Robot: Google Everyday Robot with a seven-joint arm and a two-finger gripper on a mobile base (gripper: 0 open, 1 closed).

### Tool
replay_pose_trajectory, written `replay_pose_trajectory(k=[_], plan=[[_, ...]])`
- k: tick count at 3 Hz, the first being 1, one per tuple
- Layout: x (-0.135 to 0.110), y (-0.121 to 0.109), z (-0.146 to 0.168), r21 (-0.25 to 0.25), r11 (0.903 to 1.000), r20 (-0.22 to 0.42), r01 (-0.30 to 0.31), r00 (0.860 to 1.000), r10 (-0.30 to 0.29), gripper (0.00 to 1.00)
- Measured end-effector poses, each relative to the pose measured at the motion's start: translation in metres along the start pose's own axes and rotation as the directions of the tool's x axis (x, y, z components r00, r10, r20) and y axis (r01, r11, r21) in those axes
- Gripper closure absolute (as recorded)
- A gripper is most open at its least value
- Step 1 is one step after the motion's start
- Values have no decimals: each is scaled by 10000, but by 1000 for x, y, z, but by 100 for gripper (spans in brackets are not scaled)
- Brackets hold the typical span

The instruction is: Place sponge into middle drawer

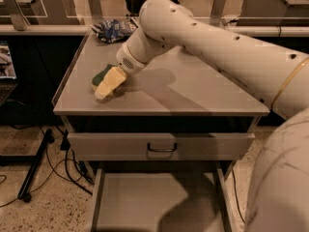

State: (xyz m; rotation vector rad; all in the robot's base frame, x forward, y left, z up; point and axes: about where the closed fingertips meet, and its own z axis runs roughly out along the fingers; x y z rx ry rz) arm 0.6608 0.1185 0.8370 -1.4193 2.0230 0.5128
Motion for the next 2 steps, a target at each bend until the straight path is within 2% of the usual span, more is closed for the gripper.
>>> replay_pose_trajectory(k=[1, 2], plan=[[7, 3, 10, -210, 9998, -359, -45, 9993, 38, 0], [7, 3, 10, -215, 9998, -363, -44, 9993, 37, 19]])
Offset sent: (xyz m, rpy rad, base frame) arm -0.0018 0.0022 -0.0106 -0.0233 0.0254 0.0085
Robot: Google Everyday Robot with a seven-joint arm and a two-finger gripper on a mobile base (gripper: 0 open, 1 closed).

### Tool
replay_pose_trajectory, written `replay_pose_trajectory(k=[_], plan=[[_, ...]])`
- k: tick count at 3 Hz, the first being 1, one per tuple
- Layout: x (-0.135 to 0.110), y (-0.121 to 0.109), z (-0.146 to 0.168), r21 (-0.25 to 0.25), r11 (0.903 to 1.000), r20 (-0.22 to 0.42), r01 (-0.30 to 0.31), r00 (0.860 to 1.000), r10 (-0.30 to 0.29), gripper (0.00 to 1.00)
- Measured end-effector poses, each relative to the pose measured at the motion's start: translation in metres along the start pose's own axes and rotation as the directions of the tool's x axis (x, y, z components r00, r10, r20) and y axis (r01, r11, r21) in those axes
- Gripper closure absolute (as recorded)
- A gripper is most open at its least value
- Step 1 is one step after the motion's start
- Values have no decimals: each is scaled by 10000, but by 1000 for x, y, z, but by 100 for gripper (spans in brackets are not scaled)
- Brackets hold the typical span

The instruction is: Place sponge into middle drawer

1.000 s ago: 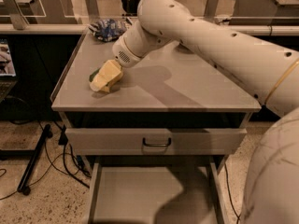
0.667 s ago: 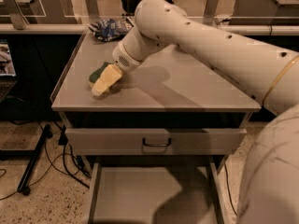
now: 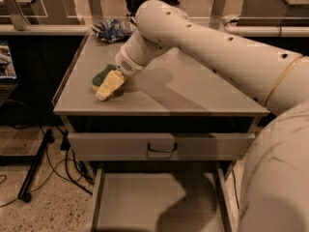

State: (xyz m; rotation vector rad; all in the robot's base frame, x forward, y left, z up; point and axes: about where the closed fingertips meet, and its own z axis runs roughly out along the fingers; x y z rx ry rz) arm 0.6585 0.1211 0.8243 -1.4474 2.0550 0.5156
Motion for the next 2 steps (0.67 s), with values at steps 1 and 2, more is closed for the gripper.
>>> replay_pose_trajectory(k=[1, 2], plan=[[0, 0, 0, 0, 10000, 0, 0, 10000, 0, 42], [0, 0, 0, -1, 10000, -1, 0, 10000, 0, 65]])
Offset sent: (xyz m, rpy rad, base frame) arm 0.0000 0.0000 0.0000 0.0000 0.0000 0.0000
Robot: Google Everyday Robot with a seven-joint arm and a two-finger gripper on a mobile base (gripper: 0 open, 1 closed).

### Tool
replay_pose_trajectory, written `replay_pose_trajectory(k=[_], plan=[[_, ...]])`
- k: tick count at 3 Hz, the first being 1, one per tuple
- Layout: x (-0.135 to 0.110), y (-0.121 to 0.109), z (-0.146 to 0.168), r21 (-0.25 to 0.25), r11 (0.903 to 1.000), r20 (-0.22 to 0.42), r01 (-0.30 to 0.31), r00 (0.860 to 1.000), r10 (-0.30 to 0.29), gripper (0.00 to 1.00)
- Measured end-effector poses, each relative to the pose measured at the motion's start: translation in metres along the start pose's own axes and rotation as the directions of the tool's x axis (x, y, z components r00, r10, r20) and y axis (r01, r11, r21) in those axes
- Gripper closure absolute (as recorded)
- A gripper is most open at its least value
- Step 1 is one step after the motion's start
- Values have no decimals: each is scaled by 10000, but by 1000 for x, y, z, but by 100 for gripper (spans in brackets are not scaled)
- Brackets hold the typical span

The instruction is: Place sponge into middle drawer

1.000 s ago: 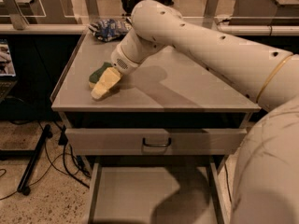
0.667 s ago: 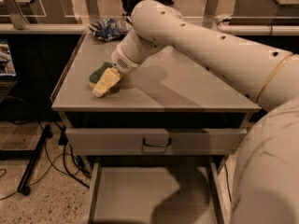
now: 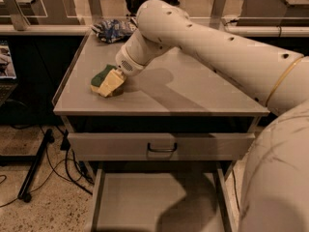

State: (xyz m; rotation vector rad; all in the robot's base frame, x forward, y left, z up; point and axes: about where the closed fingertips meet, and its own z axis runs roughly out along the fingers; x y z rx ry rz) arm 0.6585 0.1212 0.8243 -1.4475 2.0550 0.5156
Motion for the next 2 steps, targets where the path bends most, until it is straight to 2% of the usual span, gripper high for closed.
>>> replay_pose_trajectory(k=[1, 2], plan=[[-2, 2, -3, 8, 9999, -56, 142, 9999, -142, 96], [-9, 6, -11, 27, 9985, -214, 541, 9983, -540, 100]])
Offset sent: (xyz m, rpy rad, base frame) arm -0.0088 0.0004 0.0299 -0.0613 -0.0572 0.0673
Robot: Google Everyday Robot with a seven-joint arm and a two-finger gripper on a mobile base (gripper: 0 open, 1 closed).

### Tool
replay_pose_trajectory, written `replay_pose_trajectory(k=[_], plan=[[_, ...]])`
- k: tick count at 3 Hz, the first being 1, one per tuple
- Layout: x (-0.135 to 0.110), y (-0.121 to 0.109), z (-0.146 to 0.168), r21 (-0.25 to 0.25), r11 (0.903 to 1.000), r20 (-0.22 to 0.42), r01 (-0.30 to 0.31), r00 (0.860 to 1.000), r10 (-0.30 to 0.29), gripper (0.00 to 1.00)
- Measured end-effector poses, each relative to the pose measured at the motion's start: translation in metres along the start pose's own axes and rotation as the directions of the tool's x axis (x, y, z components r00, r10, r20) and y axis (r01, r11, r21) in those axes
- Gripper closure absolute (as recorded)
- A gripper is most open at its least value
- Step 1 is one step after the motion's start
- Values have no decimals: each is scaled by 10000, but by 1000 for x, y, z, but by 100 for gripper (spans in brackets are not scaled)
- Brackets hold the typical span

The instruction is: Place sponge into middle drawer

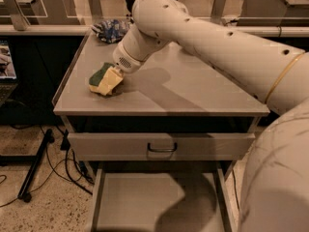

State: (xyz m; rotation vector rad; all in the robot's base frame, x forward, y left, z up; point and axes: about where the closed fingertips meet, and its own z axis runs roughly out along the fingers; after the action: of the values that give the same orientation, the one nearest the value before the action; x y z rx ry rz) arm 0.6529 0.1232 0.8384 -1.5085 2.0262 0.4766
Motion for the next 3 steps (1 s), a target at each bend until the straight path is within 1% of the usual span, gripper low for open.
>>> replay_pose_trajectory(k=[1, 2, 3], plan=[[0, 28, -30, -180, 9975, 547, 678, 9963, -668, 100], [26, 74, -68, -643, 9888, 1293, 1344, 9837, -1253, 100], [66, 114, -95, -1285, 9755, 1900, 1788, 9698, -1528, 100]])
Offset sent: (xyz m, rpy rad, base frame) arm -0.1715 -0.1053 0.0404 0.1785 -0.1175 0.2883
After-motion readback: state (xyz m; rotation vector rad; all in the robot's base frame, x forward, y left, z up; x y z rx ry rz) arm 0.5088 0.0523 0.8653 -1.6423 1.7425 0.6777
